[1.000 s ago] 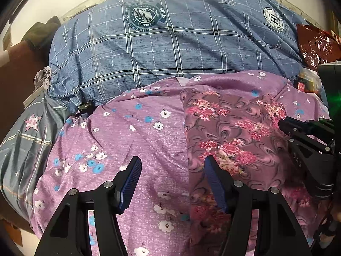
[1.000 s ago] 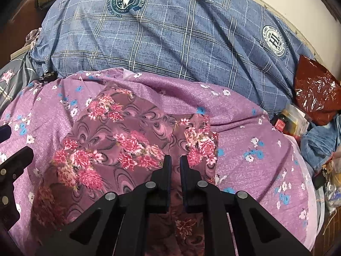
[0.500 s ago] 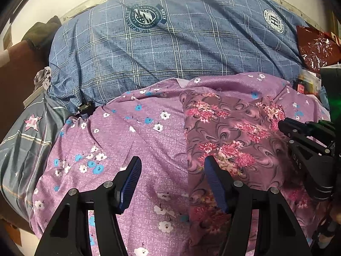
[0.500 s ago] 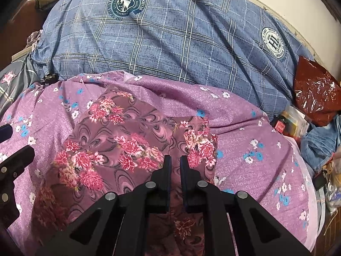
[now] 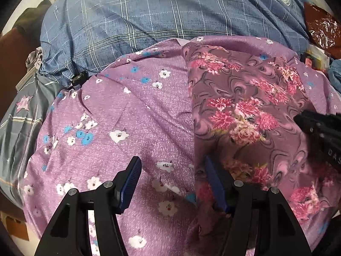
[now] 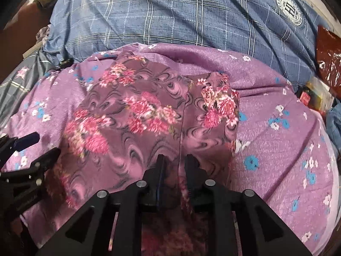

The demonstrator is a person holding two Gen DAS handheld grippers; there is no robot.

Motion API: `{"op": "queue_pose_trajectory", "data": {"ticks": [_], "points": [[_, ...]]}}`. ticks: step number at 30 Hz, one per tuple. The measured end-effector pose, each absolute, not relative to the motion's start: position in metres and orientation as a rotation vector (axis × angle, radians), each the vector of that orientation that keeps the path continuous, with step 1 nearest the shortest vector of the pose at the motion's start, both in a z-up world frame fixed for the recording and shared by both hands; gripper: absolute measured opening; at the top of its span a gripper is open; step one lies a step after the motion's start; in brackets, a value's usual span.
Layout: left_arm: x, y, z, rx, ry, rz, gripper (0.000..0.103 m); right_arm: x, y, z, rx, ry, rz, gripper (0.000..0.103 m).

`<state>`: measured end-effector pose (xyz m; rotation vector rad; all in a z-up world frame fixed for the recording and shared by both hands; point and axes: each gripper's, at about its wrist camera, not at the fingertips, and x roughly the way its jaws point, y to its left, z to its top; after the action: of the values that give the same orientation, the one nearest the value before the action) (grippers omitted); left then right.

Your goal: Fold small clothes

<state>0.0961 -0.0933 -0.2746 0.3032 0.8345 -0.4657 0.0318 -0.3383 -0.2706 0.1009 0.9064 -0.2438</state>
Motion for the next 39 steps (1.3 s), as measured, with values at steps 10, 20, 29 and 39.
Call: {"op": "queue_pose_trajectory", "data": {"ticks": [10,20,29,39], "points": [[0.059,-0.073,-0.278,0.337,0.845,-0.543,0.062,-0.029,-0.334,-0.273,0.303,0.919,-0.211,0.031],[0.073,-0.068,-0.251,0.271,0.816,-0.624,0.060,-0.037,-0.356,-0.245,0.428,0.808,-0.190,0.053],[0.151,-0.090,-0.256,0.161,0.936,-0.725,0.060,-0.003,-0.424,-0.275,0.714,0.851,-0.145,0.064],[0.214,-0.087,-0.287,-0.058,1.180,-1.066,0.062,0.011,-0.453,-0.293,0.829,0.866,-0.071,0.068]]}}
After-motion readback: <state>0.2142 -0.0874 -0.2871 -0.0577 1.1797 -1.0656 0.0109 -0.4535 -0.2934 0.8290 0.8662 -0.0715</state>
